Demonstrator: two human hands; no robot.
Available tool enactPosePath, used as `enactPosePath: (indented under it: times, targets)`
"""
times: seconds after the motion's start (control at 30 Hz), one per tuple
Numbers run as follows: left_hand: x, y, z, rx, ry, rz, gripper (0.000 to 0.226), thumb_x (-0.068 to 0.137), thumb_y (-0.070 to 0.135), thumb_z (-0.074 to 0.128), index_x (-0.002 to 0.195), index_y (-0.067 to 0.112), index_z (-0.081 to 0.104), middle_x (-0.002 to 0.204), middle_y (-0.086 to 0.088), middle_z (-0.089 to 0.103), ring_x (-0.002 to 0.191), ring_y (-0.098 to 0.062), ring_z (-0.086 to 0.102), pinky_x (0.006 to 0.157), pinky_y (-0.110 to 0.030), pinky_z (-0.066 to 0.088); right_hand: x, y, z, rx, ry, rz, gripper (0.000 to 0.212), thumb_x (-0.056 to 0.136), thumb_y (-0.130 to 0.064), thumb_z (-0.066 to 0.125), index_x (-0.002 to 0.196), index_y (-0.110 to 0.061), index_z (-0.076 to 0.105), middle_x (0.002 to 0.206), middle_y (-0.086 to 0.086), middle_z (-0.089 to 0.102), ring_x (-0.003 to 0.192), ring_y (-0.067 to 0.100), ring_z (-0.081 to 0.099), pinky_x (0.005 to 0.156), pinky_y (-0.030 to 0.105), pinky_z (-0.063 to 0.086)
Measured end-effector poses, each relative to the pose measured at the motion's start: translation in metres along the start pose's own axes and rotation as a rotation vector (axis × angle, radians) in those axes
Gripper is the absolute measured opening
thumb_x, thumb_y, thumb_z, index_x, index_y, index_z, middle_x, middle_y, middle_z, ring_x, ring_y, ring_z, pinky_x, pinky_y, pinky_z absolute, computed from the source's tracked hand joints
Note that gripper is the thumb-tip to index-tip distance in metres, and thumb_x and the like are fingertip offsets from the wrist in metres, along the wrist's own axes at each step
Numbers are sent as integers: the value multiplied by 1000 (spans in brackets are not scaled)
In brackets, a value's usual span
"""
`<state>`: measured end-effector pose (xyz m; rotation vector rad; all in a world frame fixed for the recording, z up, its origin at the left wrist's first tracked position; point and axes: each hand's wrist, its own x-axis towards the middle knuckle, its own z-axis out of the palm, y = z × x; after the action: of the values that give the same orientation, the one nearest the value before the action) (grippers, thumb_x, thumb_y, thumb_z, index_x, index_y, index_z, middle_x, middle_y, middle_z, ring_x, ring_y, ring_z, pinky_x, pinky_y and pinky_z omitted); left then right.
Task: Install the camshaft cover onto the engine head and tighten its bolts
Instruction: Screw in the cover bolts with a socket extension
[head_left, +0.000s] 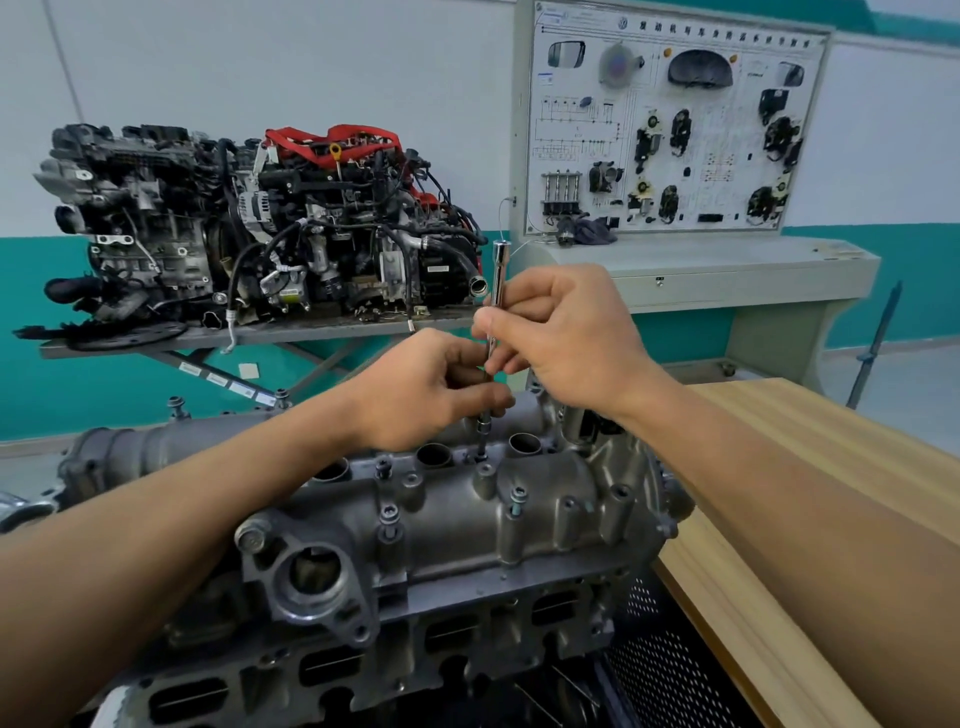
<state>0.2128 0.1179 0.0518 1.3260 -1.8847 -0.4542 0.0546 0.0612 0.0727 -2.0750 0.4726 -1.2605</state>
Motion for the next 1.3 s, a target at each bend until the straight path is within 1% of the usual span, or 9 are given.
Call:
enactPosePath:
  times: [0.13,0.27,0.4,0.6,0.8,0.93,1.0,1.13,1.3]
  targets:
    - [1,0,0,-21,123,18,23,80,21,82,79,0,74,74,-35,66,64,-24,52,62,-49,51,-2,2,8,-83,141,-35,19,80,-10,81,68,-17,67,52,0,68,46,15,67,47,27,53]
    - [3,-2,1,-11,199,51,20,79,17,83,74,-1,75,64,-14,73,58,-22,65,64,-47,61,1,2,15,-196,299,-62,24,73,-20,86,62,-19,65,51,0,67,49,16,67,52,36,58]
    - [1,-3,0,-19,149,68,37,87,10,75,54,24,65,51,8,65,52,-7,63,59,-28,59,3,0,9,-126,85,-27,13,86,-19,76,79,-10,71,58,6,70,47,19,67,50,36,58]
    - [5,0,-5,-30,16,9,12,92,6,67,87,-4,71,83,-14,78,82,-34,75,80,-46,61,9,-6,-12,-36,-254,35,14,99,-6,57,106,1,66,95,13,76,55,15,66,54,27,57]
    - [2,1,-4,-11,-45,14,9,96,5,61,101,3,68,100,-10,77,94,-20,75,89,-41,59,-3,3,-1,48,-88,-8,9,95,0,60,91,1,67,82,21,75,55,21,70,53,29,60]
    - [1,2,1,55,-19,23,12,93,13,70,82,8,71,65,9,67,55,-3,57,56,-20,48,-10,8,5,46,59,-12,14,90,-4,68,82,-15,68,69,5,75,53,18,71,53,31,60]
    - [0,2,2,112,28,17,28,87,26,77,74,2,71,56,-11,58,51,-13,38,50,-25,31,-11,9,8,-4,143,-17,14,86,-7,74,78,-16,68,61,-4,72,51,15,70,52,32,59]
    - [1,0,1,66,143,35,17,83,19,81,78,3,76,65,-12,73,59,-29,67,65,-44,60,-8,10,14,-88,306,-53,19,77,-13,83,70,-16,66,54,-3,69,47,9,67,50,28,56]
    - [2,-3,0,48,67,9,7,90,5,70,88,-2,73,79,-15,76,78,-38,73,78,-53,59,-4,7,6,-36,113,-15,8,88,-17,74,83,-11,71,66,10,72,50,19,67,55,39,60]
